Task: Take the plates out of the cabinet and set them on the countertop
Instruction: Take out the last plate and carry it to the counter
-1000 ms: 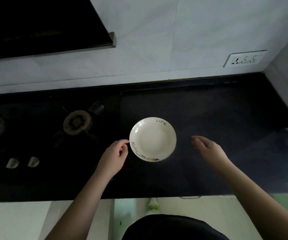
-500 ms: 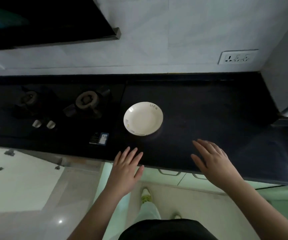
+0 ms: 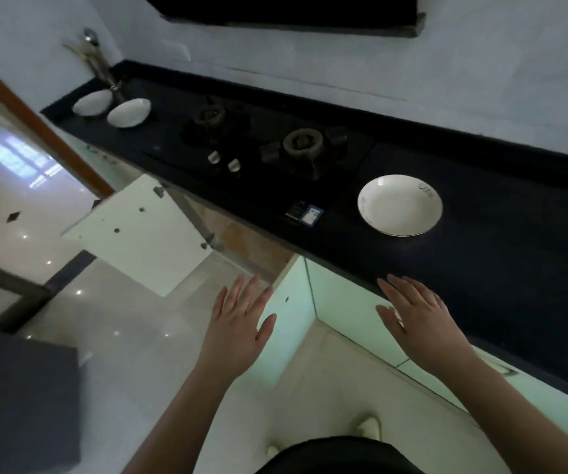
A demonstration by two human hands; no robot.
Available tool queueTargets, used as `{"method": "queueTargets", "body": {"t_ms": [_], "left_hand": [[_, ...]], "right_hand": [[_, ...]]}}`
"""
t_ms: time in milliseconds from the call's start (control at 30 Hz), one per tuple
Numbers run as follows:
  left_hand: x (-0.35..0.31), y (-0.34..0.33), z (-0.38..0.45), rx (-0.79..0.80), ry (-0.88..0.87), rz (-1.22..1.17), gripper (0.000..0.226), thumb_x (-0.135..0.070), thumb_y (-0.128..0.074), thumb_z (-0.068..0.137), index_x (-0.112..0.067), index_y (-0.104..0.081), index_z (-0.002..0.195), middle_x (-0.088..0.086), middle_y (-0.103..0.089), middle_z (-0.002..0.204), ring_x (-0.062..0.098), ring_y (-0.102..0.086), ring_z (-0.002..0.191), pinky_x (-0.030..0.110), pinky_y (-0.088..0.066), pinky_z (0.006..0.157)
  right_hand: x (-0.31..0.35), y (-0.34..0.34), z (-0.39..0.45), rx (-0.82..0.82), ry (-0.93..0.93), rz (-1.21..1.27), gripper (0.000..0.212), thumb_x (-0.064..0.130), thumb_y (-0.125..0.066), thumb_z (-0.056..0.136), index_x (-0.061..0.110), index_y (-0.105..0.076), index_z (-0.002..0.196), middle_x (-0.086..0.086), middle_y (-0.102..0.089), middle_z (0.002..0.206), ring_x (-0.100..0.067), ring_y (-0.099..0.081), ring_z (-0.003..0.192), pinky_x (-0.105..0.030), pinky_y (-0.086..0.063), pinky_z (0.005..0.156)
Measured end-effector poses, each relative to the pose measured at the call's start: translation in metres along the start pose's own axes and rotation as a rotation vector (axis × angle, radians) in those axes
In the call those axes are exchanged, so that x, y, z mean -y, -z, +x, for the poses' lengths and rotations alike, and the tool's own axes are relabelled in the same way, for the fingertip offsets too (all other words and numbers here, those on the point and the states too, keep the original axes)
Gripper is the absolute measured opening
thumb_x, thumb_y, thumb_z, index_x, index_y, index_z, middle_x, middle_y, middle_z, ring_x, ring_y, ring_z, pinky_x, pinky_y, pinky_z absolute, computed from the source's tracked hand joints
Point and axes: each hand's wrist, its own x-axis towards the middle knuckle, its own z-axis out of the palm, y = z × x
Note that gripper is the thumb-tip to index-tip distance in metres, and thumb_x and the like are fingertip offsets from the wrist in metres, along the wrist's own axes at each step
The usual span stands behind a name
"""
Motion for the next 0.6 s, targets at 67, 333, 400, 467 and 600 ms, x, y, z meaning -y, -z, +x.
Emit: {"method": "queueTargets", "body": {"t_ms": [67, 333, 400, 467, 600], "left_hand": [[0.022, -0.001, -0.027, -0.02, 0.067, -0.017, 0.057, -0.05, -0.028, 0.098, -0.023, -0.051, 0.143, 0.004, -0.041, 0.155, 0.027, -0.029, 0.145, 0.048, -0.02, 0.116], [0.125, -0.015, -0.163, -0.003, 0.312, -0.043, 0.069, -0.059, -0.01, 0.097, -0.027, -0.036, 0.152, 0.0, -0.021, 0.163, 0.023, -0.005, 0.151, 0.043, -0.001, 0.12], [0.153, -0.018, -0.197, -0.003, 0.354, -0.042, 0.067, -0.059, -0.009, 0.098, -0.028, -0.029, 0.154, -0.001, -0.015, 0.165, 0.021, 0.002, 0.151, 0.04, 0.006, 0.12], [0.181, -0.017, -0.233, -0.027, 0.392, -0.074, 0.064, -0.057, -0.013, 0.1, -0.027, -0.026, 0.155, -0.001, -0.015, 0.165, 0.021, 0.001, 0.151, 0.039, 0.006, 0.12], [0.226, -0.016, -0.296, -0.029, 0.467, -0.072, 0.067, -0.059, -0.007, 0.098, -0.028, -0.015, 0.157, -0.002, -0.011, 0.165, 0.02, 0.004, 0.152, 0.042, 0.002, 0.123]], "right_hand": [[0.029, -0.009, 0.002, 0.033, 0.066, -0.04, 0.076, 0.062, -0.002, 0.088, 0.028, -0.023, 0.152, 0.005, -0.026, 0.159, -0.018, -0.016, 0.147, -0.037, -0.014, 0.119], [0.173, -0.062, -0.007, 0.086, 0.302, -0.159, 0.074, 0.06, -0.002, 0.09, 0.027, -0.029, 0.15, 0.002, -0.033, 0.156, -0.02, -0.024, 0.144, -0.038, -0.02, 0.116], [0.219, -0.079, -0.016, 0.096, 0.347, -0.184, 0.073, 0.059, -0.004, 0.09, 0.026, -0.03, 0.15, 0.001, -0.035, 0.155, -0.02, -0.025, 0.144, -0.037, -0.021, 0.116], [0.267, -0.095, -0.028, 0.108, 0.404, -0.199, 0.071, 0.058, -0.007, 0.091, 0.026, -0.031, 0.15, 0.001, -0.036, 0.154, -0.02, -0.027, 0.143, -0.037, -0.022, 0.115], [0.354, -0.12, -0.044, 0.116, 0.565, -0.205, 0.059, 0.049, -0.017, 0.1, 0.02, -0.035, 0.148, -0.003, -0.039, 0.152, -0.023, -0.032, 0.14, -0.04, -0.022, 0.115]]}}
